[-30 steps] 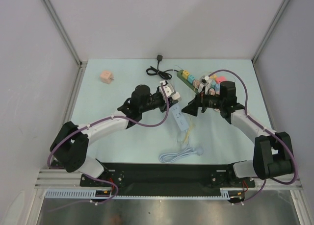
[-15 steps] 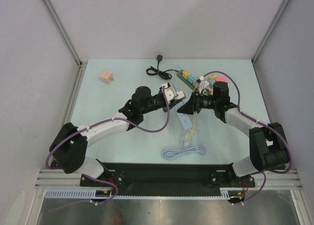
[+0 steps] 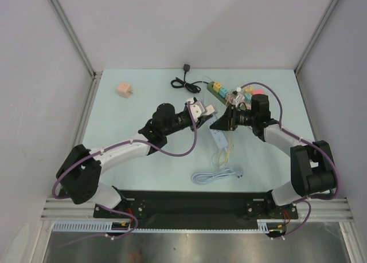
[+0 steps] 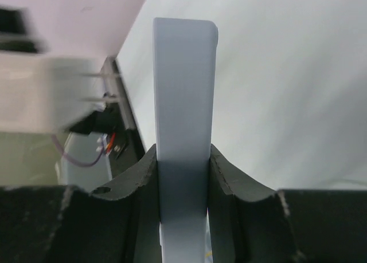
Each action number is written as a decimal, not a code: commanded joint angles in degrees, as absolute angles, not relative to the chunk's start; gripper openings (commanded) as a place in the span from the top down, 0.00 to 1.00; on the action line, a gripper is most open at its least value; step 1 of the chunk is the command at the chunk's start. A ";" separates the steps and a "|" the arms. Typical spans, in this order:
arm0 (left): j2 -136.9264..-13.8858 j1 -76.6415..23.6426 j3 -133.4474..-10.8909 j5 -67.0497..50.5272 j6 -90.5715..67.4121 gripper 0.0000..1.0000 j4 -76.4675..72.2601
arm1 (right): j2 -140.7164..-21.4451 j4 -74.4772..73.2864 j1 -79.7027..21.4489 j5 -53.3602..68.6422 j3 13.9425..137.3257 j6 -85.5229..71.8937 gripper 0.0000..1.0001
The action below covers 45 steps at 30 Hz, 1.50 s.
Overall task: Pull the plug off the socket
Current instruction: Remove the plug from the socket, then place the plug at the center of the board.
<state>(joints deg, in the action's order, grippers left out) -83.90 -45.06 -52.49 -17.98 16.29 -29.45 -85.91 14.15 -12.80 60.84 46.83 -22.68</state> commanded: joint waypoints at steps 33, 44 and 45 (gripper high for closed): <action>-81.38 -14.43 -38.94 -7.12 -35.40 1.00 -48.16 | -83.41 8.53 -8.09 60.91 49.31 -9.76 1.00; -100.53 4.39 -41.04 -16.43 -61.31 1.00 -57.64 | -82.44 7.74 -7.47 59.85 49.39 -8.61 1.00; -103.07 5.00 -41.39 -16.96 -62.65 1.00 -60.09 | -82.27 7.73 -7.47 59.85 49.31 -8.53 1.00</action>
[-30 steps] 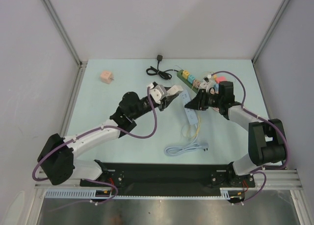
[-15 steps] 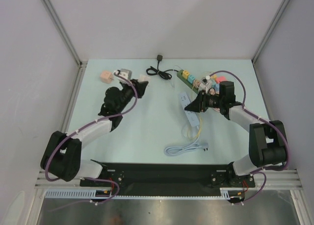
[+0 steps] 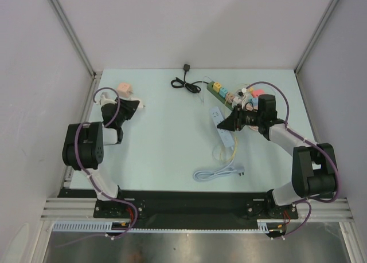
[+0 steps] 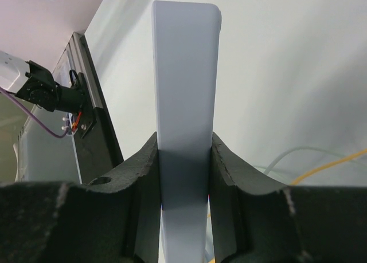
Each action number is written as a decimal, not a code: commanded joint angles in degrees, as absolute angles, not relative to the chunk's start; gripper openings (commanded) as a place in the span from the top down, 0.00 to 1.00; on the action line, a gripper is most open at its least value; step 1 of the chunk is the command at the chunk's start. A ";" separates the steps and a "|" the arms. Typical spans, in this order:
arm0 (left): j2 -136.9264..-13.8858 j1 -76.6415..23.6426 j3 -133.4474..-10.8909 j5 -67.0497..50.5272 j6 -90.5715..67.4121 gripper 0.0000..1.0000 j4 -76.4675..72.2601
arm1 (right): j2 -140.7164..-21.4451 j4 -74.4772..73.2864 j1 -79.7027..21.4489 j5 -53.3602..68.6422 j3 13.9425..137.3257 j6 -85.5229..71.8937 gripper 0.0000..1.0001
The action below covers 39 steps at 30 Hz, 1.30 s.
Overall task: Pull the plug off the socket
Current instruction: Place the plug at the center of the board.
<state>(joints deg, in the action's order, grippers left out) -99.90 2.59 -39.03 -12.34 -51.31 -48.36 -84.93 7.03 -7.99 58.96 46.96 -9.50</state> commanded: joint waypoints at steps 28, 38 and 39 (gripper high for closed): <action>-116.28 13.36 -60.73 -9.05 -63.37 0.83 -33.31 | -82.35 6.94 -5.71 60.56 50.01 -8.09 1.00; -115.58 13.62 -61.00 -9.14 -62.49 0.57 -31.73 | -82.09 6.94 -5.27 60.73 50.10 -8.17 1.00; -115.49 13.62 -61.08 -9.05 -62.32 0.54 -31.47 | -82.00 6.94 -5.19 60.73 50.10 -8.26 1.00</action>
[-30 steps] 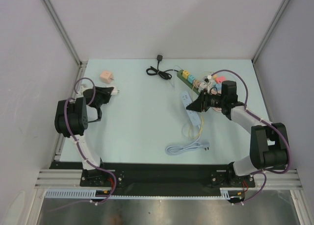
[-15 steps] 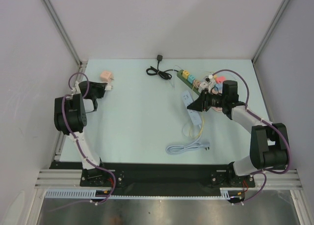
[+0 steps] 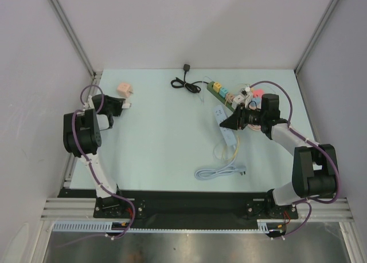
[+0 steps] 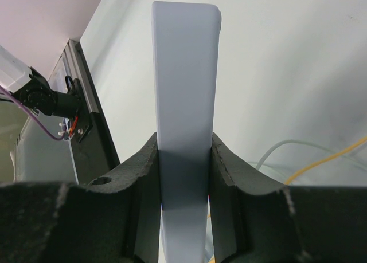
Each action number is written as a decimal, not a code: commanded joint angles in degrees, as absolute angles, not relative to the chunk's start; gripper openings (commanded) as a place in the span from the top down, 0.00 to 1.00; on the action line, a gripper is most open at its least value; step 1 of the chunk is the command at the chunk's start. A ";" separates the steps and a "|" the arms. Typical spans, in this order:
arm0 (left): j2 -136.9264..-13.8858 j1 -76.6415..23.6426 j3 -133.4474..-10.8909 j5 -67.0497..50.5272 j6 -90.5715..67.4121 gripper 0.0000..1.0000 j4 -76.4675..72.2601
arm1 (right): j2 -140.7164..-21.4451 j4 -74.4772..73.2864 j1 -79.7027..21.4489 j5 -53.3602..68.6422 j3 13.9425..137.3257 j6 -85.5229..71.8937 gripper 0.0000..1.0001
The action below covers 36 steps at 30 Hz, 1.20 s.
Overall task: Pull the plug off the socket
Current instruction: Place the plug at the center of the board.
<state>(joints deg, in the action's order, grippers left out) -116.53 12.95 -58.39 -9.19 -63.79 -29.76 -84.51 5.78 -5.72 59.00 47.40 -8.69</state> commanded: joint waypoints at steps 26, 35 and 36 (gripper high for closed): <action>-98.27 13.19 -52.30 -7.03 -41.67 0.09 -16.96 | -78.23 6.77 -4.83 61.08 50.10 -7.47 1.00; -90.36 -1.91 -47.47 -12.04 -31.12 0.05 -20.82 | -78.22 5.98 -4.75 61.44 50.27 -6.24 1.00; -89.05 -5.33 -47.11 -12.56 -30.68 0.05 -21.61 | -78.14 5.80 -4.75 61.44 50.27 -6.15 1.00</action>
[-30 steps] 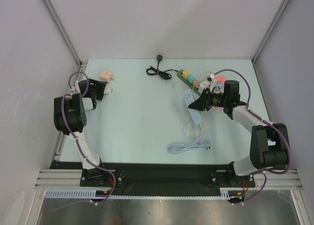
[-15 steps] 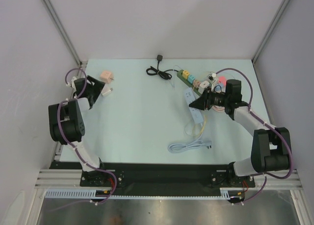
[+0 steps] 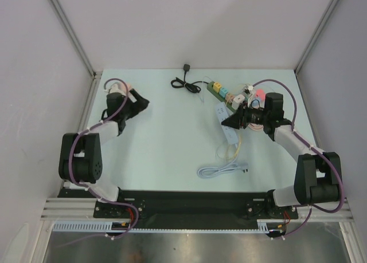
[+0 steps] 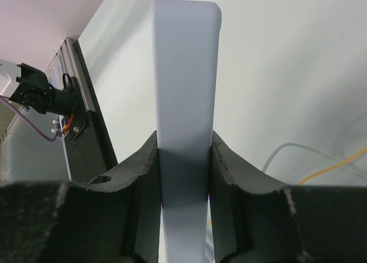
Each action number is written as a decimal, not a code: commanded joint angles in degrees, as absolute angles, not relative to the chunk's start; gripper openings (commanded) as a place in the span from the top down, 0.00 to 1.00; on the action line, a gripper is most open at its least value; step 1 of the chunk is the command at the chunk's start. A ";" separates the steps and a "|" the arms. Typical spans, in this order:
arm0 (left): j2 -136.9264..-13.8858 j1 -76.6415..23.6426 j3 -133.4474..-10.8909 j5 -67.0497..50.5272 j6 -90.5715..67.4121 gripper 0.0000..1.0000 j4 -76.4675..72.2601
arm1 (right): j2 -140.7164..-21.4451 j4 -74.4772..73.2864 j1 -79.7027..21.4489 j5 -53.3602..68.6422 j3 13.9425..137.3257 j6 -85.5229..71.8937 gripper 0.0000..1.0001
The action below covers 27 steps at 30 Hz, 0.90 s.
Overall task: Pull the plug off the socket
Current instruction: Place the plug at the center of the board, then place the socket at the corner of the board.
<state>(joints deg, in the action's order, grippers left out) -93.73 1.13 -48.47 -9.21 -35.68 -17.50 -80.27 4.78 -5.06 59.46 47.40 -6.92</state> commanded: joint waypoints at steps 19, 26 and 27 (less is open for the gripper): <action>-86.66 -42.09 -47.37 -5.89 -42.10 0.00 -29.27 | -78.93 8.87 -5.36 48.54 48.78 -14.57 1.00; -91.14 -49.04 -50.44 -4.04 -42.45 0.00 -29.71 | -77.35 10.63 -8.08 36.75 47.37 -21.88 1.00; -91.84 -49.30 -51.06 -4.04 -42.54 0.00 -29.45 | -77.00 10.55 -8.43 36.13 47.20 -22.23 1.00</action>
